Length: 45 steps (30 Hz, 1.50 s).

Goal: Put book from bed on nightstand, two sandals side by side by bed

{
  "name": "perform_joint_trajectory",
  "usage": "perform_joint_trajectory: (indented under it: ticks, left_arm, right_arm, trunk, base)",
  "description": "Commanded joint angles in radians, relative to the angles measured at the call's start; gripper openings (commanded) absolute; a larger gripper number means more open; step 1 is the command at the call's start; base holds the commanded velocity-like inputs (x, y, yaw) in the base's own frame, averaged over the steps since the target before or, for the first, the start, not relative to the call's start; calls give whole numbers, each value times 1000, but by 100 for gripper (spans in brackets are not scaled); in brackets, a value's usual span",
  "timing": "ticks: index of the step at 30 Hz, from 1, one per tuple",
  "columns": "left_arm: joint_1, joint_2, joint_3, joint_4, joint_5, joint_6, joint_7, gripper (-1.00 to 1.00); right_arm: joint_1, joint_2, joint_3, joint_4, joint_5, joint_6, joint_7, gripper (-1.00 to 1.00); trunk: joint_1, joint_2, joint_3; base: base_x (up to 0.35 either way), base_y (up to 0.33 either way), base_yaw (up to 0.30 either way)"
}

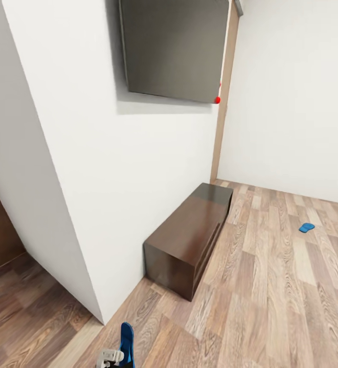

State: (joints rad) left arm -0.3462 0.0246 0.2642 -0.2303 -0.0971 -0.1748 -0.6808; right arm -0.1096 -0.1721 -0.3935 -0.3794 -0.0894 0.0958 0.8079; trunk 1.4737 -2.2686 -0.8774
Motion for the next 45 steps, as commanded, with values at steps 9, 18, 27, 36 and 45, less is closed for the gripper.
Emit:
perform_joint_trajectory:
  ticks: [9, 18, 27, 36, 45]
  left_arm:
    - [0, -1, 7, 0, -10, -6, -3, -100]
    - [0, -1, 7, 0, -10, -6, -3, -100]
    - [0, -1, 7, 0, -10, -6, -3, -100]
    - [0, -2, 7, 0, -10, -6, -3, -100]
    - [0, 0, 7, 0, -10, -6, -3, -100]
  right_arm:
    - [-1, 0, -4, 1, -7, 10, 5, 100]
    - [-1, 0, -4, 1, -7, 10, 5, 100]
    - [-1, 0, -5, 1, -7, 10, 5, 100]
    - [-1, 0, -5, 2, -7, 10, 4, 100]
    - [-1, 0, -5, 2, -7, 10, 4, 100]
  trunk:
    - [0, 0, -1]
    - [0, 0, -1]
    - [0, 0, -1]
    - [0, 0, -1]
    - [0, 0, -1]
  base:
    - [0, 0, -300]
    - [0, 0, -300]
    - [0, 0, -300]
    - [0, 0, -300]
    - [0, 0, -300]
